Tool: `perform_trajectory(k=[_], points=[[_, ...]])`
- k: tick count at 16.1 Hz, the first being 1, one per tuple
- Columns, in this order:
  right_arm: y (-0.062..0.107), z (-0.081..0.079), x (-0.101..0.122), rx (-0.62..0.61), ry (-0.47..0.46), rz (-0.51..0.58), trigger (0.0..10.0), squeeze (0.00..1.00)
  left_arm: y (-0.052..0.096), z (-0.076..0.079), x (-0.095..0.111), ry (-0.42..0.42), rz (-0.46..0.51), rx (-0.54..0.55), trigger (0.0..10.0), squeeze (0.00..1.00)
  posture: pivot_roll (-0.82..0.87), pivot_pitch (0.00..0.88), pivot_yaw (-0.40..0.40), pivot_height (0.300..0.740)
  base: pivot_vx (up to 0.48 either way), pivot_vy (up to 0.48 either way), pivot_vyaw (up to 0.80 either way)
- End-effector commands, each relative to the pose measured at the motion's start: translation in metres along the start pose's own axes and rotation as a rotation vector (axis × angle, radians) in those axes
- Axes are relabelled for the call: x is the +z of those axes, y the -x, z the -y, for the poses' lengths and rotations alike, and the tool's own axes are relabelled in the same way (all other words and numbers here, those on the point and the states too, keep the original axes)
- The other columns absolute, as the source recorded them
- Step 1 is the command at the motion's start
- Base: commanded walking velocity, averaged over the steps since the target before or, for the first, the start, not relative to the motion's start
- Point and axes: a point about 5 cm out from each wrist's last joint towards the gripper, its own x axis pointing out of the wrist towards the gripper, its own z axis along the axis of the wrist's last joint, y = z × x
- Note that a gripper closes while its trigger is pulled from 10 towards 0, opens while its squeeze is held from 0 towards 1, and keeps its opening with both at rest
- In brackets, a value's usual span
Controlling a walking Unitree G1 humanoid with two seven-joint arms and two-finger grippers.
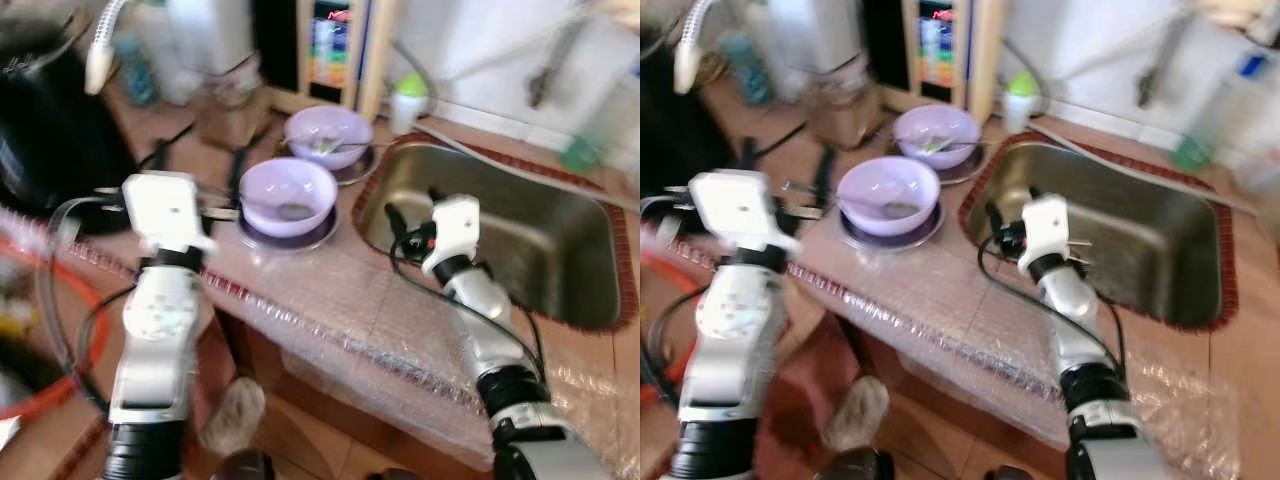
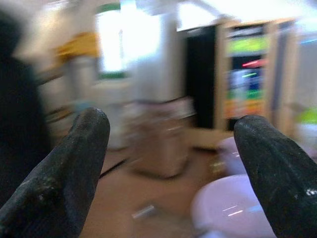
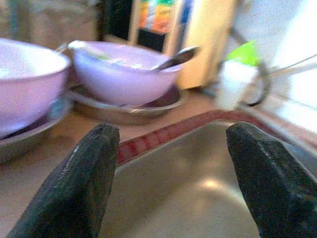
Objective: Kitchen organization
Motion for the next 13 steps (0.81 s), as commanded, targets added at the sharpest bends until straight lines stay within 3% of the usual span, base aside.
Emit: perform_trajectory(k=[1, 2, 3, 6, 7, 9, 13], points=[[-0.001, -0.002, 0.005, 0.014, -0.001, 0.012, 10.0, 1.0, 0.002, -0.006, 0.002, 0.005, -0.008, 0.043, 10.0, 0.0, 0.07, 0.021, -0.018, 0.74, 0.0, 0.0, 0.78], [0.0, -0.003, 0.004, 0.008, -0.031, 0.009, 10.0, 0.23, 0.003, -0.011, -0.001, 0.022, -0.031, 0.095, 10.0, 0.0, 0.07, 0.022, -0.018, 0.74, 0.0, 0.0, 0.0], [0.0, -0.003, 0.005, 0.01, -0.023, 0.008, 10.0, 0.0, 0.003, -0.011, -0.004, 0.052, -0.052, 0.102, 10.0, 0.0, 0.07, 0.022, -0.018, 0.74, 0.0, 0.0, 0.0], [0.0, -0.005, 0.01, 0.019, -0.014, 0.014, 10.0, 0.0, 0.001, -0.006, -0.014, 0.143, -0.126, 0.09, 10.0, 0.0, 0.06, 0.023, -0.016, 0.74, 0.0, 0.0, 0.0], [-0.001, -0.006, 0.012, 0.02, -0.016, 0.015, 10.0, 0.0, -0.004, 0.002, -0.017, 0.205, -0.151, 0.032, 10.0, 0.0, 0.06, 0.023, -0.016, 0.74, 0.0, 0.0, 0.0], [0.0, -0.009, 0.014, 0.029, -0.017, 0.018, 10.0, 0.0, -0.012, 0.007, -0.023, 0.297, -0.19, 0.017, 10.0, 0.0, 0.06, 0.023, -0.016, 0.74, 0.0, 0.0, 0.0], [0.004, -0.019, 0.021, 0.088, -0.04, 0.029, 10.0, 0.0, -0.029, 0.017, -0.035, 0.407, -0.259, -0.029, 10.0, 0.0, 0.02, 0.032, -0.011, 0.74, 0.0, 0.0, 0.0]])
